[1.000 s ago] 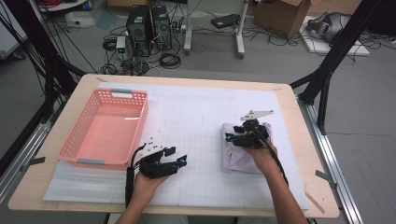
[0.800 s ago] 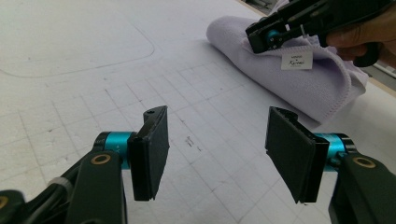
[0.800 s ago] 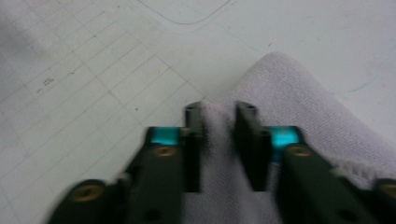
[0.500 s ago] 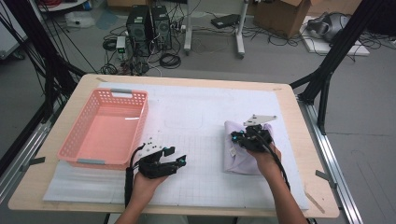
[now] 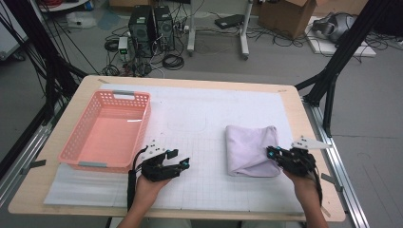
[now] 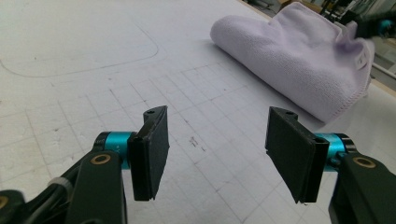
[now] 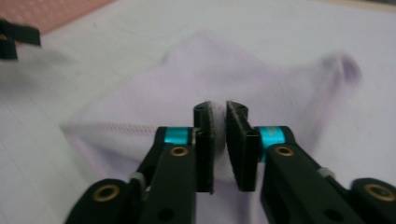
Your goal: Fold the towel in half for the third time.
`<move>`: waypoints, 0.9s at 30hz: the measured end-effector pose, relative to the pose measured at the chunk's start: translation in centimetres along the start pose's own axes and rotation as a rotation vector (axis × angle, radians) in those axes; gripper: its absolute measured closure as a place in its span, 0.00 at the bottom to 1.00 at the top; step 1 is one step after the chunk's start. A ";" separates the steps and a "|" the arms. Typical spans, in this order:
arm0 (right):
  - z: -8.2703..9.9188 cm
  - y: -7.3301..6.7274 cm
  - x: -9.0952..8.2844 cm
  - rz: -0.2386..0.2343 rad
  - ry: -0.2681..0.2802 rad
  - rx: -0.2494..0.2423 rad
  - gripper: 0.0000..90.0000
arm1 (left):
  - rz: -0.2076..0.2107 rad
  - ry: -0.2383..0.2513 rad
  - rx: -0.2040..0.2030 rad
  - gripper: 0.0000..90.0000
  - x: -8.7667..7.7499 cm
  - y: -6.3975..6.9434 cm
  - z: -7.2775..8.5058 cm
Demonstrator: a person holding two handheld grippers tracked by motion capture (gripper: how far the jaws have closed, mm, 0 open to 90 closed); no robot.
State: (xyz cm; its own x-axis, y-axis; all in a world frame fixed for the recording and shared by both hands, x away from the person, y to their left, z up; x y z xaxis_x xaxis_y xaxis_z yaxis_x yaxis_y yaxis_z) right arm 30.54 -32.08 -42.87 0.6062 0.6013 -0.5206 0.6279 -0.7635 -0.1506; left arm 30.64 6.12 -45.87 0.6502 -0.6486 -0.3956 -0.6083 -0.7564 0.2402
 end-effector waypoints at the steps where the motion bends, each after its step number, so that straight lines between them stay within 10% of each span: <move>1: 0.8 0.2 -0.6 0.003 -0.017 0.022 0.80 | -0.001 0.000 -0.001 0.44 0.0 0.0 0.0; 9: -0.9 -0.1 -2.9 0.043 0.075 0.011 0.68 | -0.001 -0.002 0.001 0.44 0.1 0.1 0.0; 13: -2.0 -0.5 -0.3 0.053 0.018 -0.031 0.74 | 0.002 -0.004 0.001 0.44 0.2 0.1 0.0; 18: 1.3 0.7 2.8 0.144 -0.176 -0.048 0.79 | 0.003 -0.003 0.001 0.44 0.1 0.1 0.1; 27: 2.9 1.5 0.3 0.159 -0.136 0.045 0.68 | -0.002 0.002 0.000 0.44 -0.1 -0.1 0.0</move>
State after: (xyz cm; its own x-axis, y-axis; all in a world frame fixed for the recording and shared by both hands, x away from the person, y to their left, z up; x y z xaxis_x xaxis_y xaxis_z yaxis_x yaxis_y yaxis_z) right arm 30.24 -33.71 -45.73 0.6224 0.4377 -0.6489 0.5057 -0.8576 -0.0934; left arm 30.62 6.24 -45.84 0.6523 -0.6472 -0.3946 -0.6072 -0.7577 0.2392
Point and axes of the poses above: each handheld gripper's, and its own axes: x roughly forward along the jaws, z roughly out of its underside, y roughly to its right, the point moved 5 cm from there along x, roughly forward along the jaws, and after that the axes turned 4 degrees about -z, right-handed, at the moved point
